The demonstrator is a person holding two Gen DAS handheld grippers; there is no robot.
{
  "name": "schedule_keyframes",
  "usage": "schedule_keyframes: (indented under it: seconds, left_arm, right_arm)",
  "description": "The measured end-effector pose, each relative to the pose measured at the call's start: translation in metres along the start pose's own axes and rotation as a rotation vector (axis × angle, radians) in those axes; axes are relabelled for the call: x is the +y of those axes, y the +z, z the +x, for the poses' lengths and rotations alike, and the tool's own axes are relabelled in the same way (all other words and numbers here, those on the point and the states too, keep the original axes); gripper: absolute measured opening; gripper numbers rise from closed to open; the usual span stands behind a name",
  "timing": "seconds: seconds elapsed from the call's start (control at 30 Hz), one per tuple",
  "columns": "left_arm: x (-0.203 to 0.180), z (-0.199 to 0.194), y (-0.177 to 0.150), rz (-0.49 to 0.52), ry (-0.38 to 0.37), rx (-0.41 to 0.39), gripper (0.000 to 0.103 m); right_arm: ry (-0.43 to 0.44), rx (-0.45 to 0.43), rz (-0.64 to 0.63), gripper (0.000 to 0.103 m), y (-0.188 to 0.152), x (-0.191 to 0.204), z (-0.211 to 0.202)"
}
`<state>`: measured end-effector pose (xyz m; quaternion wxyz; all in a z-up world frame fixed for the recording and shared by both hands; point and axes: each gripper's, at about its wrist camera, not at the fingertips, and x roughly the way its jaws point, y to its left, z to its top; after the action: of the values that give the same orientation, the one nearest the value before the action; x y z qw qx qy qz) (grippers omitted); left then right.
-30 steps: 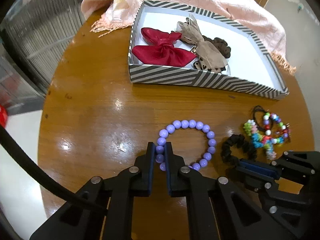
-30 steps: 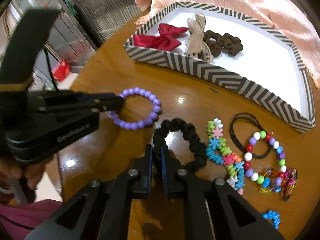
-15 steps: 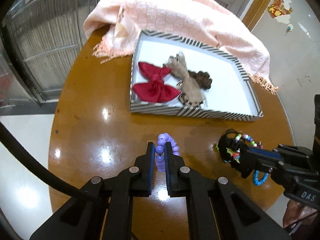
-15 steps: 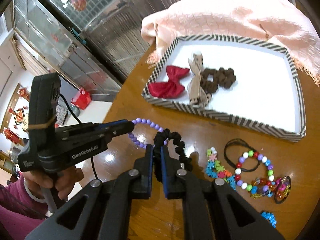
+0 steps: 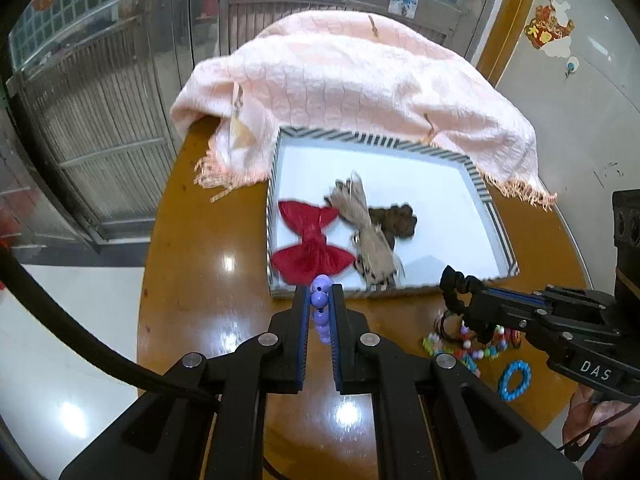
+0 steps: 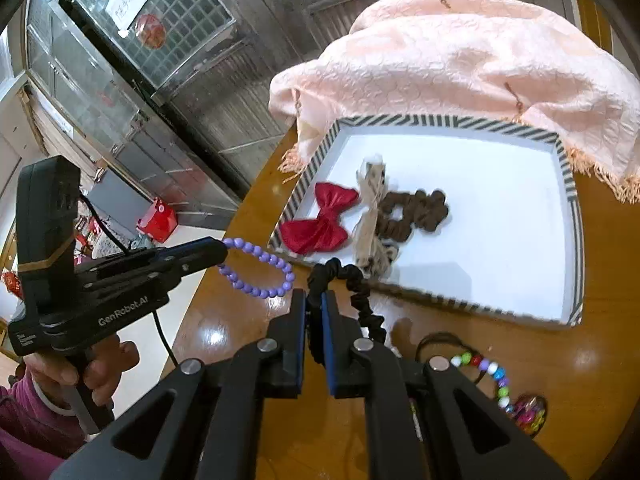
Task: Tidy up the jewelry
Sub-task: 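Carry the purple bracelet with left gripper while right gripper carries the black scrunchie over the tray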
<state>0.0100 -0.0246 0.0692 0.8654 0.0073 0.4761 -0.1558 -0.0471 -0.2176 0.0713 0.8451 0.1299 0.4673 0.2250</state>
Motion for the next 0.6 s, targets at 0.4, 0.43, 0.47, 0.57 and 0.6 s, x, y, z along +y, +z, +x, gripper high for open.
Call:
schedule_keyframes:
  seconds: [0.4,0.43,0.47,0.57,0.6]
  left_arm:
    - [-0.006,0.016,0.052,0.03,0.014,-0.023,0.0]
    - [-0.007,0.021,0.059,0.034,0.013,-0.019,0.0]
    - [-0.009,0.024,0.063,0.039,0.015,-0.017,0.0]
    - [-0.012,0.039,0.078,0.051,0.024,-0.006,0.0]
    - [-0.013,0.046,0.084,0.048,0.024,0.001,0.0]
  right_arm:
    - [-0.026,-0.021,0.0,0.008,0.042,-0.017,0.013]
    - [-0.029,-0.021,0.0,0.008,0.045,-0.019,0.015]
    - [-0.032,-0.019,0.0,0.008,0.049,-0.021,0.018]
    - [-0.037,-0.016,0.001,0.008,0.061,-0.028,0.027]
    - [-0.041,-0.014,0.004,0.008,0.067,-0.032,0.031]
